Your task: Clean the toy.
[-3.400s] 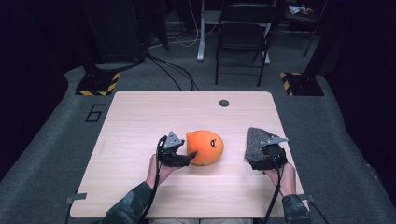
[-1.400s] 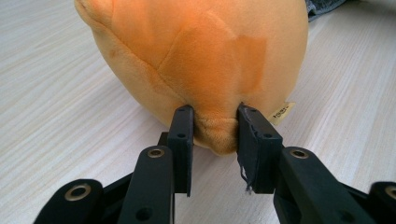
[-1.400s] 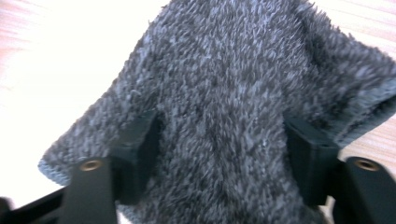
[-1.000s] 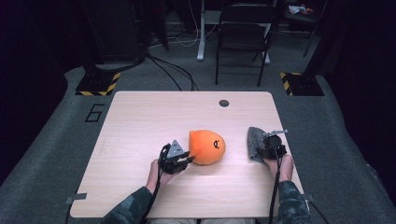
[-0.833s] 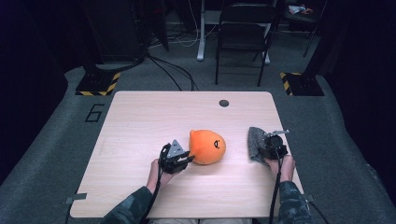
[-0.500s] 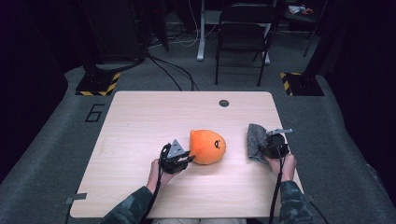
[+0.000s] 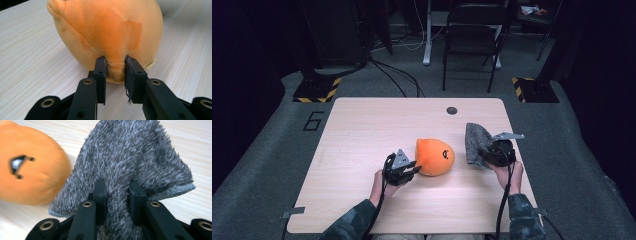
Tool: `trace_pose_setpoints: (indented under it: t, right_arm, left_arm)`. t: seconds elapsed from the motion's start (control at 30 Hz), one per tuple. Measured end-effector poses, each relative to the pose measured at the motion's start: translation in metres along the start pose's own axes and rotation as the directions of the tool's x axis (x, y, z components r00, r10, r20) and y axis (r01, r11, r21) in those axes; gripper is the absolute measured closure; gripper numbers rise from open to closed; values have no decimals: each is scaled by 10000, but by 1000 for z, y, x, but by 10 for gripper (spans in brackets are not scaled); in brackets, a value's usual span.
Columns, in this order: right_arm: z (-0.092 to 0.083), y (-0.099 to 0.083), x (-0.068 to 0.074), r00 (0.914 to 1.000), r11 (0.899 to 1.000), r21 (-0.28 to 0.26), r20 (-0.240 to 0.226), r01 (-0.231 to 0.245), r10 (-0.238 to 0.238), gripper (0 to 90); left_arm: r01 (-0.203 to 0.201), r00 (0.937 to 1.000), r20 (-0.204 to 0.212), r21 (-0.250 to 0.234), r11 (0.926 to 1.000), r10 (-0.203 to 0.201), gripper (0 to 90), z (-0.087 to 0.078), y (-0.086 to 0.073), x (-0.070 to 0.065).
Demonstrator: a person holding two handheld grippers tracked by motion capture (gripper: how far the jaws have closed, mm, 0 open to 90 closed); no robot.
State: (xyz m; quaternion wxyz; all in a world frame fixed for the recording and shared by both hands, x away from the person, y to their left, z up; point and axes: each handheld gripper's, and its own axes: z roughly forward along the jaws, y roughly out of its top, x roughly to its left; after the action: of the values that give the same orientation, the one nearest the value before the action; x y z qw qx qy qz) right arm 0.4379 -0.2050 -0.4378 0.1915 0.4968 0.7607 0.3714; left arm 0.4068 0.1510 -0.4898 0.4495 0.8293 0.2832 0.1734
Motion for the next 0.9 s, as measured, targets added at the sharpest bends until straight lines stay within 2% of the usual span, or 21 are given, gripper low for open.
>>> trace_pose_setpoints:
  t: [0.13,0.43,0.63,0.9]
  right_arm:
    - [-3,7,13,9991,9998,-168,-417,70,-76,718]
    - [-9,25,49,9909,9961,-553,-1126,683,-742,716]
    - [-6,33,77,9818,9920,-530,-1462,1148,-1214,715]
    - [4,40,103,9710,9872,-416,-1789,1539,-1589,713]
  left_arm:
    - [132,9999,41,-59,9999,-132,725,0,1,-1]
    - [46,10000,-51,-192,9998,-47,725,0,2,-3]
    - [-47,9999,-101,-281,9996,44,725,0,4,-6]
    - [-101,9999,-8,-447,9989,100,731,0,7,-8]
